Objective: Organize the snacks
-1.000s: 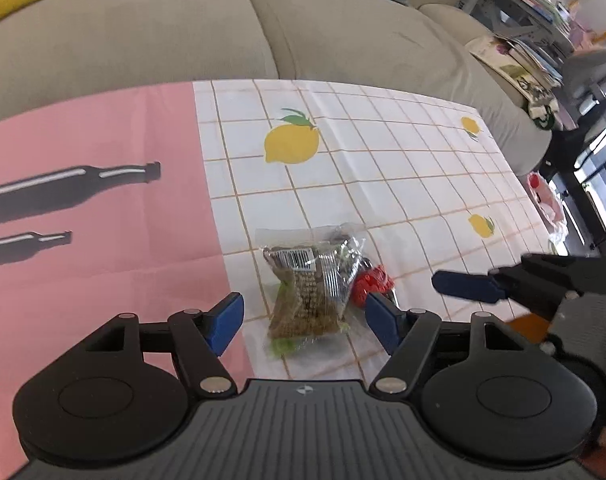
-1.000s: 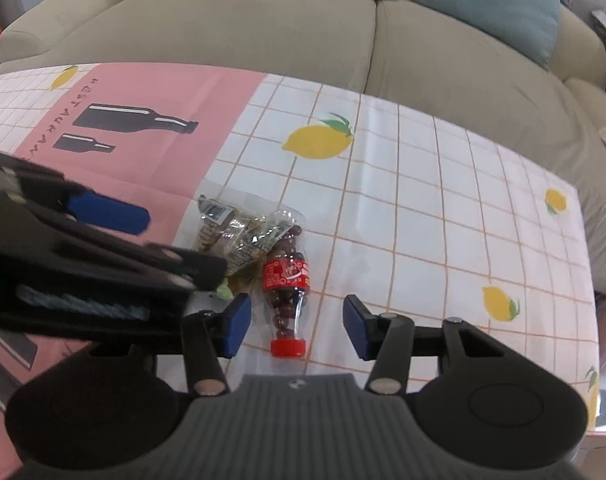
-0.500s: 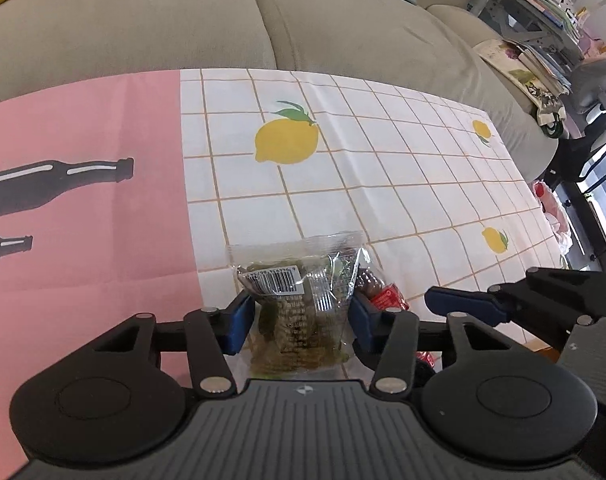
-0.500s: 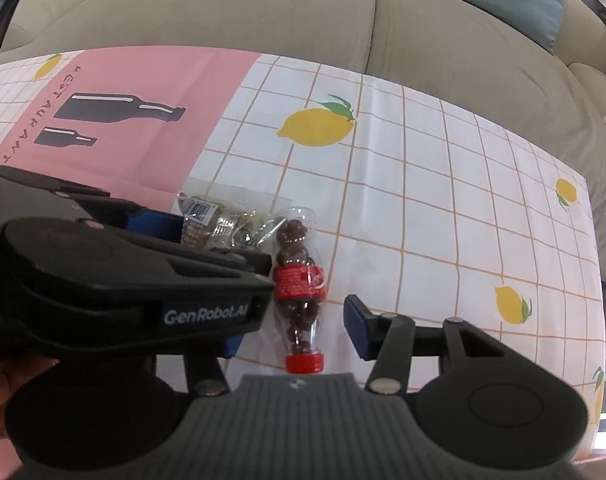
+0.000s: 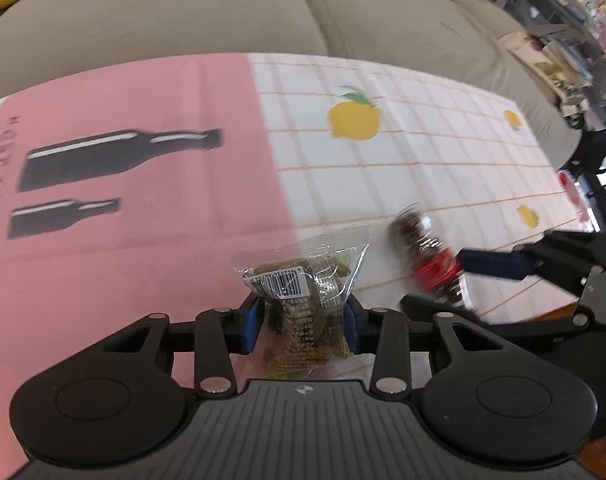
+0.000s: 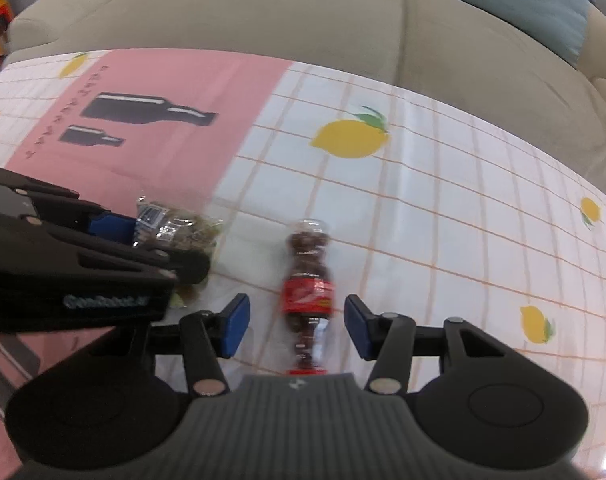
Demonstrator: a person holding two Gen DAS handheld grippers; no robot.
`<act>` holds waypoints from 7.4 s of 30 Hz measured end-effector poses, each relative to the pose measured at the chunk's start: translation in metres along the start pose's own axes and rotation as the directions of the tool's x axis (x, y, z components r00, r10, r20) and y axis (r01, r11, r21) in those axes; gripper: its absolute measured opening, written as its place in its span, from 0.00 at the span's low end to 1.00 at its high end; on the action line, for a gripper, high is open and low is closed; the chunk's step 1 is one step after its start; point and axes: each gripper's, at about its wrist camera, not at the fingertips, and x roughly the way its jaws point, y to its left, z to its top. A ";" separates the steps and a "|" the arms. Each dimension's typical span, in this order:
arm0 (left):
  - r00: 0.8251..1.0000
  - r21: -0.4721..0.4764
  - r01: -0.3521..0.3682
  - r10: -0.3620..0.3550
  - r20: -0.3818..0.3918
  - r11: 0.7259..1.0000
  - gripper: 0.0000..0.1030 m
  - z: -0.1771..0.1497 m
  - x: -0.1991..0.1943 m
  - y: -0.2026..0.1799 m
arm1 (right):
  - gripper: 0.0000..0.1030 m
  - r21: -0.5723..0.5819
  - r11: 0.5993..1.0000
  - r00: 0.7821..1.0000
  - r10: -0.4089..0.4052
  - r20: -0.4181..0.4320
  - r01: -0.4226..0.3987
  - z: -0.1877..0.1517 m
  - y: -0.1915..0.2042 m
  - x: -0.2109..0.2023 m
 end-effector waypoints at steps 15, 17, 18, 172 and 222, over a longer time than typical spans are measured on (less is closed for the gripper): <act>0.983 -0.002 -0.181 0.181 0.041 0.984 0.54 -0.024 -0.009 0.000 | 0.48 0.049 0.998 0.999 -0.038 -0.009 0.038 0.007 -0.003 0.018; 0.981 -0.014 -0.179 0.180 0.075 0.984 0.50 -0.027 -0.009 0.000 | 0.43 0.083 0.996 1.000 -0.026 -0.011 0.027 0.004 -0.006 0.020; 0.980 -0.025 -0.178 0.180 0.087 0.984 0.50 -0.028 -0.010 0.000 | 0.42 0.107 0.994 1.000 -0.018 -0.010 0.019 0.003 -0.009 0.020; 0.958 0.328 0.047 -0.136 0.254 0.943 0.79 -0.144 -0.257 -0.232 | 0.59 0.361 0.924 0.971 -0.190 0.143 0.128 -0.215 -0.091 -0.336; 0.915 0.218 -0.202 0.105 0.389 0.955 0.84 -0.289 -0.268 -0.186 | 0.97 0.475 0.854 0.887 -0.373 0.273 0.212 -0.334 0.085 -0.354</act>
